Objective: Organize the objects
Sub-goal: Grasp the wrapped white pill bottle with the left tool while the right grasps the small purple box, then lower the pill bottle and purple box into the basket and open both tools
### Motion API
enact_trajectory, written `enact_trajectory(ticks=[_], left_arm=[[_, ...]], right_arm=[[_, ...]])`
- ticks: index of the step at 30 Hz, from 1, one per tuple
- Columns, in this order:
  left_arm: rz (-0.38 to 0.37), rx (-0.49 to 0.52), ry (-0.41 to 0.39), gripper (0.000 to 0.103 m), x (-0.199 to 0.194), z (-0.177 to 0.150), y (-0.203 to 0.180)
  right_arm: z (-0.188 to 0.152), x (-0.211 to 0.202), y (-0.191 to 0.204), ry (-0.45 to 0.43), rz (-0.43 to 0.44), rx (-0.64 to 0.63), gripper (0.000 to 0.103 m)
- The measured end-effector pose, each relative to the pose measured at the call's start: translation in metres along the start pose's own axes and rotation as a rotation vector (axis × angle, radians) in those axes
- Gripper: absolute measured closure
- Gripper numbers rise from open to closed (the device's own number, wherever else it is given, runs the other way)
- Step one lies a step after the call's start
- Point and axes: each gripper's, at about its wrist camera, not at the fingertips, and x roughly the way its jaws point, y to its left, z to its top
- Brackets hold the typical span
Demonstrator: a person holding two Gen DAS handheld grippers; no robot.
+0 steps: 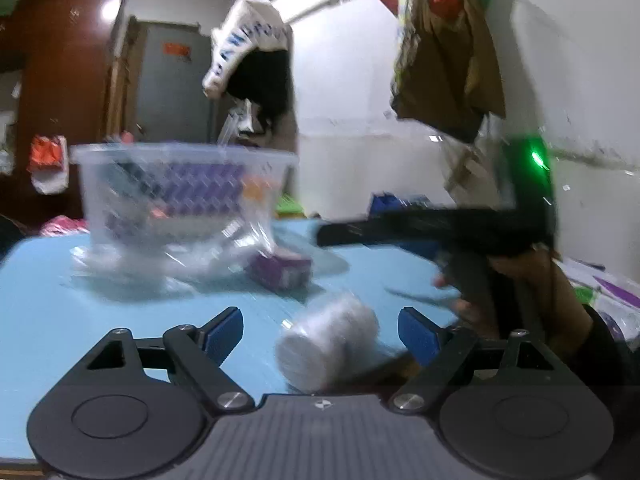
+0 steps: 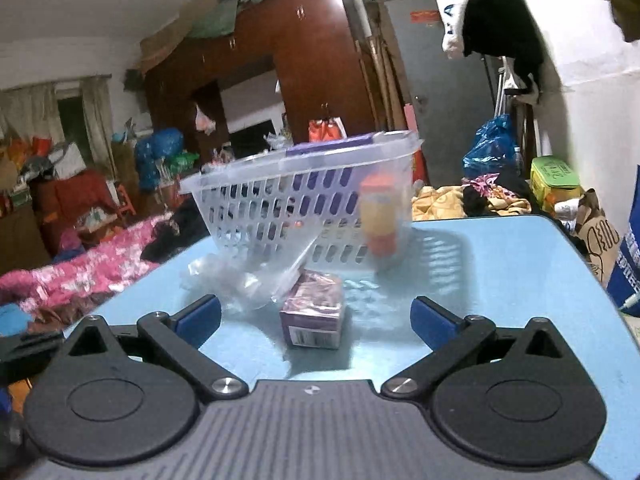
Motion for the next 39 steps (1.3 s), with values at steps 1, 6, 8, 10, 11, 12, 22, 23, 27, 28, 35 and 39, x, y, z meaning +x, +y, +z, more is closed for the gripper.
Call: enact_trajectory(ticks=[1,6,8,10,11,12,22,23,27,28,35,39], left_arm=[[-0.009,0.007,0.011,0.016,0.006,-0.003,-0.002],[-0.020,-0.012,0.027,0.016,0.024,-0.009,0.000],[-0.023,-0.018,0.033,0.018,0.028,-0.011,0.001],[-0.019,-0.021,0.035,0.026,0.029,-0.012,0.002],[-0.026,-0.027,0.031,0.040,0.031,-0.012,0.003],[-0.024,-0.033,0.027,0.040,0.031,-0.012,0.005],[0.030,0.000,-0.060,0.041,0.019,-0.009,0.006],[0.036,-0.008,-0.065,0.041,0.018,-0.008,0.009],[0.055,-0.037,-0.083,0.041,0.015,-0.005,0.018],[0.057,-0.041,-0.089,0.041,0.014,-0.004,0.019],[0.081,-0.040,-0.127,0.041,0.005,0.004,0.022],[0.097,-0.057,-0.151,0.041,0.000,0.012,0.029]], right_arm=[[-0.001,0.005,0.004,0.014,-0.018,-0.019,0.002],[0.000,0.036,0.013,0.091,-0.074,-0.097,0.014],[-0.001,0.046,0.012,0.139,-0.080,-0.106,0.022],[-0.005,0.050,0.012,0.170,-0.085,-0.113,0.038],[-0.007,0.051,0.011,0.181,-0.077,-0.110,0.043],[-0.009,0.050,0.010,0.184,-0.074,-0.107,0.054],[-0.016,0.021,0.005,0.055,-0.098,-0.092,0.058],[-0.018,0.015,0.003,0.031,-0.111,-0.085,0.058],[-0.025,-0.006,-0.008,-0.020,-0.104,-0.052,0.058],[-0.026,-0.009,-0.009,-0.029,-0.100,-0.050,0.058],[-0.027,-0.032,-0.001,-0.118,-0.058,-0.090,0.058],[-0.019,-0.035,0.004,-0.160,-0.032,-0.104,0.058]])
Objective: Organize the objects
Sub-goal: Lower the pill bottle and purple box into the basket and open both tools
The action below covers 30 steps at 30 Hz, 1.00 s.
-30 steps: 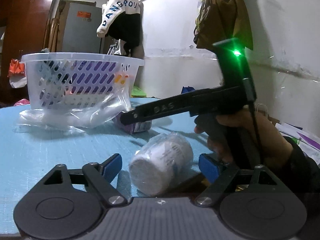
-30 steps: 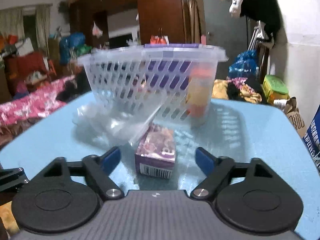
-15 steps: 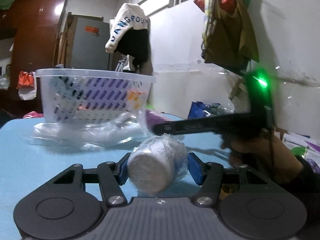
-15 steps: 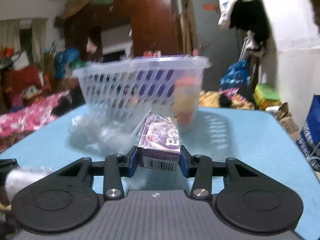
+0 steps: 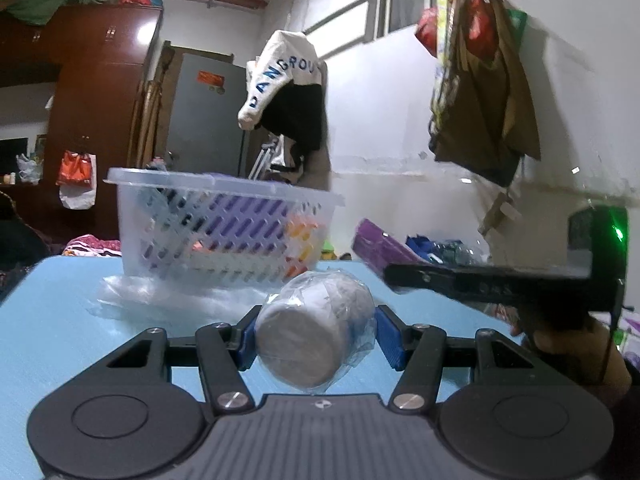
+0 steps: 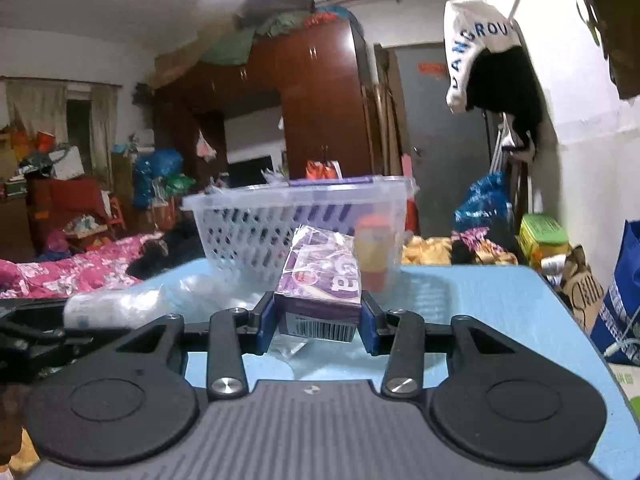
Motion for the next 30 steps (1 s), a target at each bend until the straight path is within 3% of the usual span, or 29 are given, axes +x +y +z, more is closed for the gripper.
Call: enact_trajectory(ticks=[7,12,15,18,20,23,25,30], left_arm=[[0.040,-0.009,-0.094,0.041,-0.017,0.037,0.013],[0.122,-0.005,-0.188,0.041,-0.002,0.111,0.031],[0.233,-0.032,-0.188,0.041,0.035,0.157,0.052],[0.349,-0.033,-0.096,0.041,0.086,0.187,0.072],[0.366,-0.056,0.019,0.041,0.121,0.196,0.086],[0.358,-0.074,0.128,0.041,0.156,0.198,0.099],[0.343,-0.100,0.155,0.041,0.167,0.196,0.104],[0.329,-0.121,0.172,0.041,0.170,0.195,0.110]], right_arm=[[0.021,-0.003,-0.011,-0.051,0.032,0.024,0.058],[0.075,0.022,-0.013,-0.059,0.037,-0.014,0.058],[0.110,0.054,-0.008,-0.022,-0.012,-0.087,0.058],[0.135,0.088,-0.007,0.037,-0.014,-0.106,0.058],[0.144,0.111,-0.005,0.083,-0.004,-0.115,0.058],[0.137,0.139,0.003,0.171,-0.001,-0.152,0.058],[0.131,0.155,0.003,0.221,0.022,-0.148,0.058],[0.125,0.163,0.005,0.233,0.049,-0.118,0.058]])
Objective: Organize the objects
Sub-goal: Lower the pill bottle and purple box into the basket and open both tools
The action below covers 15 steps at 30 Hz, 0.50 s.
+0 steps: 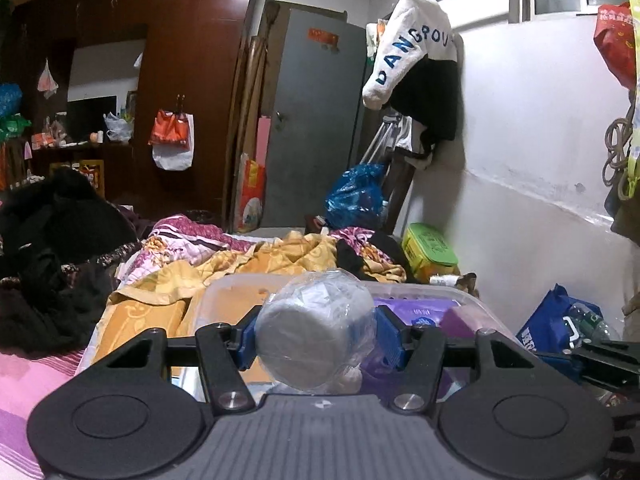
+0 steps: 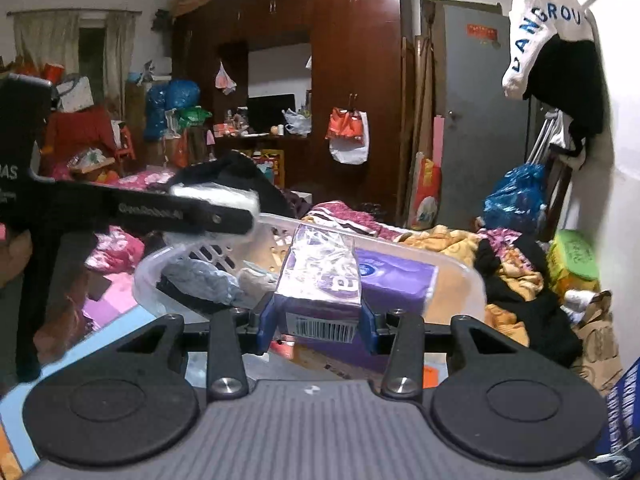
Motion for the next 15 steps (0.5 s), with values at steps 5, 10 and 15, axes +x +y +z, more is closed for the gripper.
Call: enact_trajectory(ticks=[5,10,15], left_arm=[[0.045,-0.019,-0.011,0.039,0.003,0.003,-0.001],[0.045,0.024,-0.029,0.004,-0.005,-0.001,-0.001],[0.004,0.054,-0.092,0.003,-0.049,-0.011,0.000]], right_arm=[[-0.001,0.002,0.001,0.007,0.000,-0.006,0.057],[0.001,-0.003,0.004,-0.016,-0.067,-0.031,0.010],[-0.001,-0.036,-0.012,-0.102,-0.076,0.038,0.000]])
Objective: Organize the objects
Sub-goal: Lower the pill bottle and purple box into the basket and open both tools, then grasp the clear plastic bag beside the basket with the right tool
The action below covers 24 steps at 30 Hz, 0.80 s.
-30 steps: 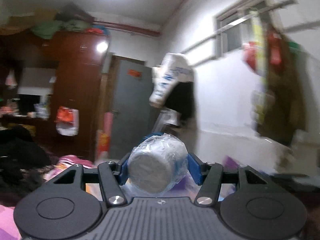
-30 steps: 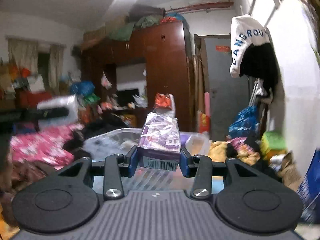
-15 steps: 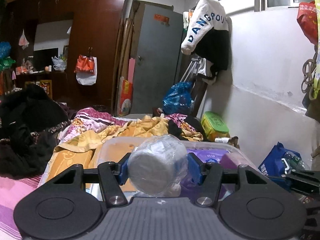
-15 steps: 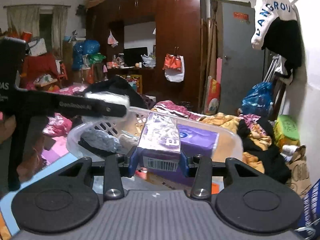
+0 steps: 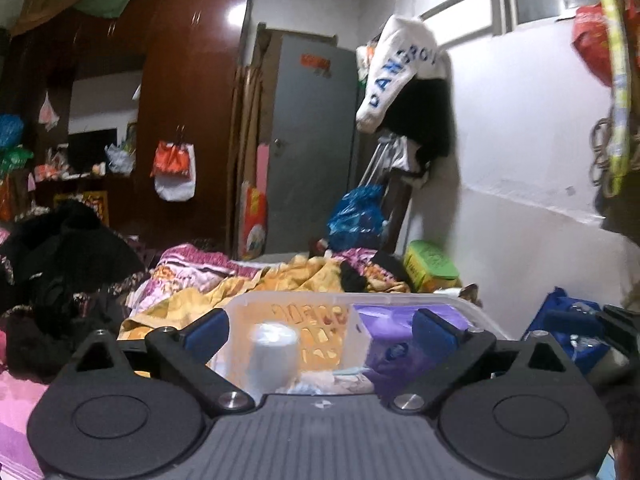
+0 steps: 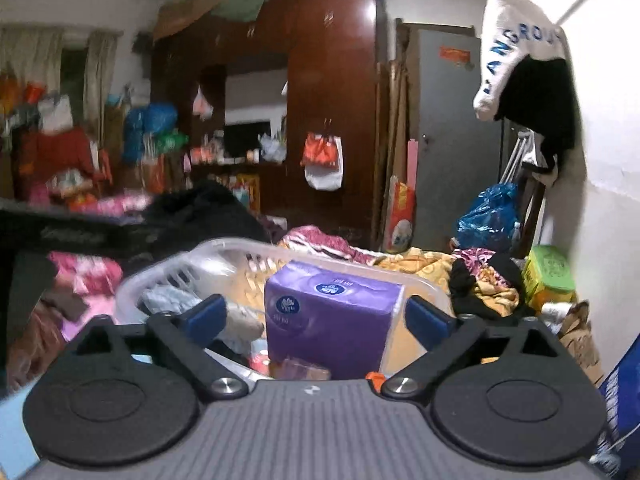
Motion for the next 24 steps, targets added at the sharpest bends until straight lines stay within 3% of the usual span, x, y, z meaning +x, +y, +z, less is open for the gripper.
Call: enact_trajectory(ticks=[4,6,11,16,22,24], left_arm=[[-0.031,0.031,-0.011,0.000,-0.042,-0.031,0.015],[-0.019,0.046,0.028,0.000,-0.052,-0.059,0.027],[0.042,0.107,0.245,0.000,-0.021,-0.112,0.047],[-0.025,-0.013,0.305,0.000,0.015,-0.111,0.070],[-0.082,-0.055,0.357,0.000,0.037,-0.120,0.078],[-0.078,-0.046,0.353,0.000,0.041,-0.122,0.076]], right_arm=[[-0.024,-0.039,-0.022,-0.078,0.039,0.112,0.000],[-0.044,-0.046,-0.032,-0.056,0.036,0.159,0.000],[-0.092,-0.011,-0.035,0.251,-0.008,0.230,0.000],[-0.104,0.009,-0.021,0.297,0.049,0.225,0.000],[-0.113,0.013,-0.003,0.318,0.101,0.200,0.008],[-0.115,0.012,0.002,0.326,0.102,0.181,0.014]])
